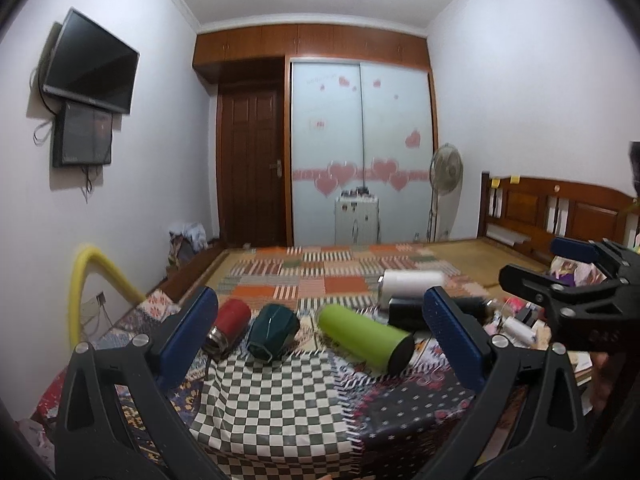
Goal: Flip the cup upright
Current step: 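Move the right tool to the lime-green bottle and close its fingers around it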
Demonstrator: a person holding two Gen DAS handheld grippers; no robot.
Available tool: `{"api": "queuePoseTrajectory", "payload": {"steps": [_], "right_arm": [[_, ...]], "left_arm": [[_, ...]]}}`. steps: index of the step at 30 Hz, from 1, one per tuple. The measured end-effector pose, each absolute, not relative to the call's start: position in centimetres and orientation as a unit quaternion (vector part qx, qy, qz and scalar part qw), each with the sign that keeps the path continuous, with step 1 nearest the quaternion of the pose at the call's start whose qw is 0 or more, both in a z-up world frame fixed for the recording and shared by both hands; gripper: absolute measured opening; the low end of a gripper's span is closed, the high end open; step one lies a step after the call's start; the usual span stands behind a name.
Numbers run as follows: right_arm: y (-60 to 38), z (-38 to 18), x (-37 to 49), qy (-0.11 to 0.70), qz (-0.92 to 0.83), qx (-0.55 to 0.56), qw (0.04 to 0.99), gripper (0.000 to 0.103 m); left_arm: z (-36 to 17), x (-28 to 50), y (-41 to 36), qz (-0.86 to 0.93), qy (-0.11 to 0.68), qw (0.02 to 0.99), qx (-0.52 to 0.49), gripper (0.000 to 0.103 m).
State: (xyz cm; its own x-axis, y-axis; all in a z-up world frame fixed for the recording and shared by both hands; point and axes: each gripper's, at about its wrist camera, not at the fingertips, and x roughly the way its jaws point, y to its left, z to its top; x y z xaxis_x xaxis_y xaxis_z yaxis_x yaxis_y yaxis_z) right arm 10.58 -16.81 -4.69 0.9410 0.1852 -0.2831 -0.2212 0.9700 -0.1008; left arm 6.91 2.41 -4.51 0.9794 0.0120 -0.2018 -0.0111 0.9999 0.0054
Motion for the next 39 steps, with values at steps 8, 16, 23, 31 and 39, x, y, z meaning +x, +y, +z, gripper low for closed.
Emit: {"api": "queuePoseTrajectory", "payload": {"steps": [8, 16, 23, 31, 39], "right_arm": [[-15.3, -8.5, 19.6, 0.253, 0.112, -0.131, 0.952, 0.103], [-11.9, -11.9, 27.1, 0.373, 0.176, -0.162, 0.896, 0.103], [-9.6, -14.5, 30.8, 0.448, 0.199, -0.229, 0.841, 0.103], [-8.4, -16.1, 34.1, 0.537, 0.233, -0.215, 0.782, 0.091], [-9.0, -17.5, 34.1, 0.569, 0.23, -0.201, 0.764, 0.063]], "left_arm": [[-9.3, 12.6, 4.7, 0.018, 0.153, 0.988, 0.001, 0.103], [-12.9, 16.1, 6.5, 0.016, 0.196, 0.98, -0.022, 0.103], [-15.2, 17.1, 7.4, 0.013, 0.214, 0.976, -0.035, 0.103], [-16.2, 18.1, 7.5, 0.015, 0.231, 0.972, -0.031, 0.103], [-16.1, 18.0, 7.9, 0.022, 0.227, 0.973, -0.036, 0.103]]}}
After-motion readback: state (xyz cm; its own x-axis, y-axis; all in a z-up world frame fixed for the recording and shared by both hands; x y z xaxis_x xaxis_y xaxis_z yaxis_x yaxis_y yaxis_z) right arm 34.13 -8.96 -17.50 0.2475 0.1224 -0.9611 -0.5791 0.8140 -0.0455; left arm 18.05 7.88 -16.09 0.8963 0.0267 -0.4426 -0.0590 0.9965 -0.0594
